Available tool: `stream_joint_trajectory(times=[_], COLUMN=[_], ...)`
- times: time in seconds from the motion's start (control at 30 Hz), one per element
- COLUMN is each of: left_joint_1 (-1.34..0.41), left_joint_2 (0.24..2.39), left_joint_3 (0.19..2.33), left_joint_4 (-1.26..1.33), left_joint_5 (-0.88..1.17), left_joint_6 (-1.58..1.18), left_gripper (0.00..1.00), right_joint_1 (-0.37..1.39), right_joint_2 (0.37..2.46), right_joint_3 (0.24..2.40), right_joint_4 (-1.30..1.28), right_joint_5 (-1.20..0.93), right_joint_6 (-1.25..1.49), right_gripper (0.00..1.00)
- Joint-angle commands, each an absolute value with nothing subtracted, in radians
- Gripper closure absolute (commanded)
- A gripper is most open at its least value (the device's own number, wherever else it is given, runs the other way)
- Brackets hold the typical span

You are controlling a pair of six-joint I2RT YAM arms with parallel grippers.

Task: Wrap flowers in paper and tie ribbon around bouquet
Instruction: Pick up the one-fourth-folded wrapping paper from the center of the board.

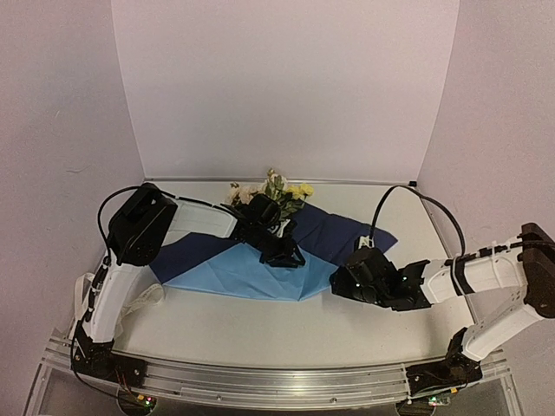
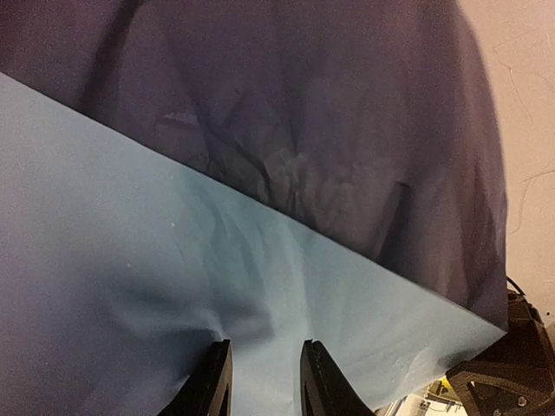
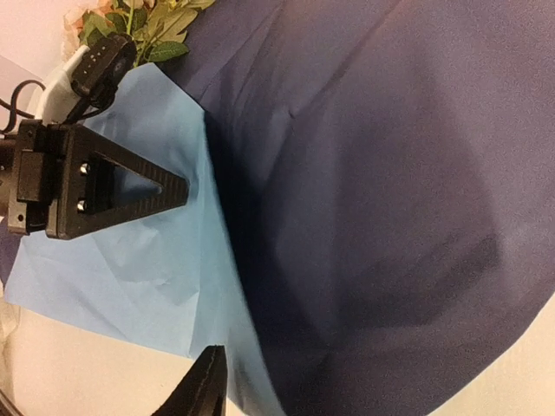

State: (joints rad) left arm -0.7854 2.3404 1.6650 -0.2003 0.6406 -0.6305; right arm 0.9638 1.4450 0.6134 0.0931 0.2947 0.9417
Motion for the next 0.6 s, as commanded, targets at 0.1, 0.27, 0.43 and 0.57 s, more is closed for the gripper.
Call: stream_joint_trajectory(times=[0.1,0.27,0.43,0.57], left_joint_1=[-0.792,-0.792,-0.792,-0.792], left_joint_2=[2.337,2.324,2.296,2.279], left_joint_3=[1.699,1.702,1.683,1.681], left_joint_4=[-0.203,-0.207,-0.206,-0.204], left_joint_5=[0.668,0.672,0.672,0.676], left_joint_6=[-0.603,-0.599,-0.596,-0.595], left_gripper=[0.7,0.69,0.69,0.69], right_joint_1=[0.964,0.936,0.927,0.924], right_joint_2=[1.397,1.372,1.368,1.369], right_joint_3=[0.626,0.599,0.609,0.617], right_joint_4=[0.002,0.016,0.021,0.016], right_joint_5=[0.373,0.363,0.351,0.354], right_joint_6=[0.908,0.921,0.912,0.906], right_gripper=[0.31,0.25,0.37,0.51])
